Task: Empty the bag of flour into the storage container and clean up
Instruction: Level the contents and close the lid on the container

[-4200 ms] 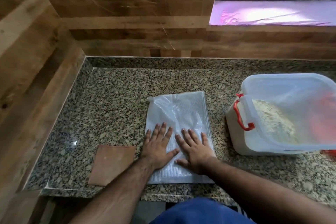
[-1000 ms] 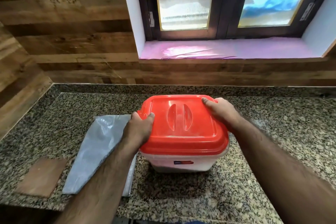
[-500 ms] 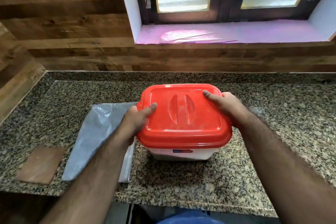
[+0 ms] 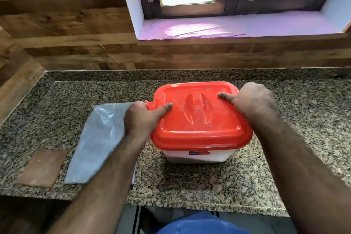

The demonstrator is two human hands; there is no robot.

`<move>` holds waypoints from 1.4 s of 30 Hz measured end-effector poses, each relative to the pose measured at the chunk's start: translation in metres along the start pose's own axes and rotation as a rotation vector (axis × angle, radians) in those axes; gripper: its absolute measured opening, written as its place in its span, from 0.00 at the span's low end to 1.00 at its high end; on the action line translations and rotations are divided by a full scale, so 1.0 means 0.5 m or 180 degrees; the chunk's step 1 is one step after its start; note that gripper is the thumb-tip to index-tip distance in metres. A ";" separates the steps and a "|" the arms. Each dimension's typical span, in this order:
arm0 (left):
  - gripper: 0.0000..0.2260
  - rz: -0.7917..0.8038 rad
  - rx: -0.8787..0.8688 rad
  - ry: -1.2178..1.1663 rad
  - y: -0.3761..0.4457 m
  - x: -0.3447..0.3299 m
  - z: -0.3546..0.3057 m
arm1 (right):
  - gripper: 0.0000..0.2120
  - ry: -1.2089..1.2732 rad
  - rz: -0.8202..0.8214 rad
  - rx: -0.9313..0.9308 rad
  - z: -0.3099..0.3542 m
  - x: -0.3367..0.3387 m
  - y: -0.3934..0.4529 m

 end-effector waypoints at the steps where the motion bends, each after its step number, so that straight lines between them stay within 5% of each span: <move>1: 0.33 -0.0221 -0.0234 0.0518 -0.005 0.015 -0.027 | 0.44 -0.0066 -0.0081 0.0002 0.003 0.002 -0.004; 8: 0.29 -0.0330 -0.0742 0.1765 -0.040 0.007 -0.112 | 0.31 -0.0190 -0.0726 0.0386 0.044 -0.003 -0.081; 12: 0.49 0.0385 -0.0894 0.1334 -0.067 -0.062 -0.089 | 0.45 0.0015 -0.0318 0.0539 0.036 -0.067 -0.122; 14: 0.53 0.0246 -0.1013 0.1125 -0.073 -0.064 -0.089 | 0.46 0.0278 -0.0225 0.0815 0.034 -0.070 -0.118; 18: 0.43 -0.0266 -0.1402 0.0687 -0.089 -0.044 -0.104 | 0.42 0.0665 -0.0373 0.1125 0.028 -0.044 -0.107; 25: 0.38 -0.0197 -0.1395 0.0606 0.020 -0.072 -0.145 | 0.18 0.0623 -0.0910 0.1047 0.078 -0.010 -0.050; 42: 0.35 -0.0034 -0.1479 0.0411 0.392 -0.148 -0.280 | 0.20 0.0558 -0.1094 0.1032 0.286 0.039 0.253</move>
Point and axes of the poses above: each hand's wrist, its own y-axis towards the middle knuckle, its own x-axis out of the back of the hand, z = x × y, the point moved 10 cm from there along y, towards the middle knuckle, and after that the axes turned 8 degrees about -x, right-handed, at the moved point
